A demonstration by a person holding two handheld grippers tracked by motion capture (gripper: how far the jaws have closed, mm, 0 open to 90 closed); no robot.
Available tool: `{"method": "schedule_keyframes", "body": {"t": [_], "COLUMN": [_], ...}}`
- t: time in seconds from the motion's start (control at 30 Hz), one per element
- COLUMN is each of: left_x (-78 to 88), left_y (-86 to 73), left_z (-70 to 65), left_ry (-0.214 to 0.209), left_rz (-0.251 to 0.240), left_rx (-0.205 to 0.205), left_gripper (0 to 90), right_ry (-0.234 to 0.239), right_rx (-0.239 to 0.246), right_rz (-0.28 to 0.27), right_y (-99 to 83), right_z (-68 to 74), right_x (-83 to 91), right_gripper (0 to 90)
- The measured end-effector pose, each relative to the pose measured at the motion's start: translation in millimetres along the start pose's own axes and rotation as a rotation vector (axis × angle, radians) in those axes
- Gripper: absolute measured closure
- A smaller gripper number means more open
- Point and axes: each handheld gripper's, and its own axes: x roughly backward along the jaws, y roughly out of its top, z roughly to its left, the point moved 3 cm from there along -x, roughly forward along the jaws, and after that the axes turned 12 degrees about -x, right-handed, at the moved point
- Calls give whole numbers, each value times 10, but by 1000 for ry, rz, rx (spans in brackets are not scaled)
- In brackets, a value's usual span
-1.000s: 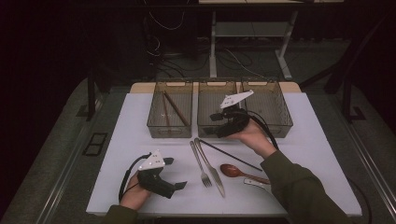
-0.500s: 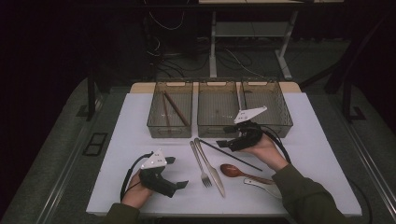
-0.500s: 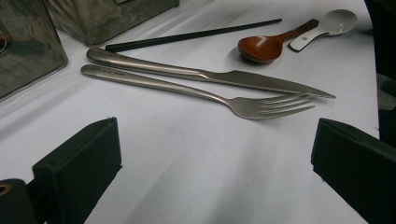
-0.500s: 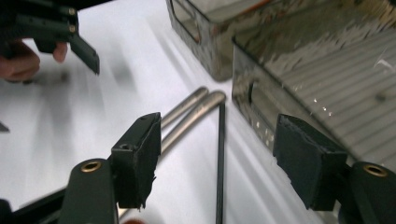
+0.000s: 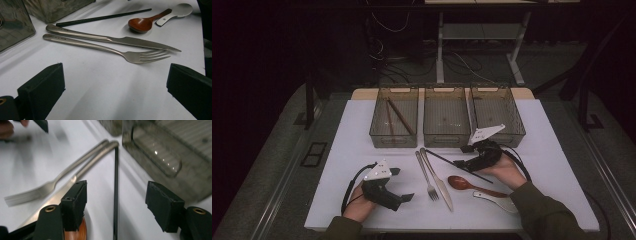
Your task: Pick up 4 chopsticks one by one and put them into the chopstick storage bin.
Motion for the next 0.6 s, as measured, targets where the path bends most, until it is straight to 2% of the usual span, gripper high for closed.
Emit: {"method": "schedule_keyframes", "body": {"t": [0.2, 0.33, 0.6], "left_x": [-13, -18, -20], "left_y": [-3, -4, -5], "left_z": [1, -1, -14], "left_ry": [-9, -11, -15], "left_rz": [5, 7, 7], "left_rx": [-2, -2, -1], "left_gripper": [4, 4, 4], "right_ry": [-11, -12, -3], "right_rx": [-21, -28, -27], "right_rz": [31, 35, 36], "right_y": [-145, -178, -157], "right_z": [-51, -64, -38], "right_x": [-13, -33, -126], "right_gripper": [373, 409, 589]}}
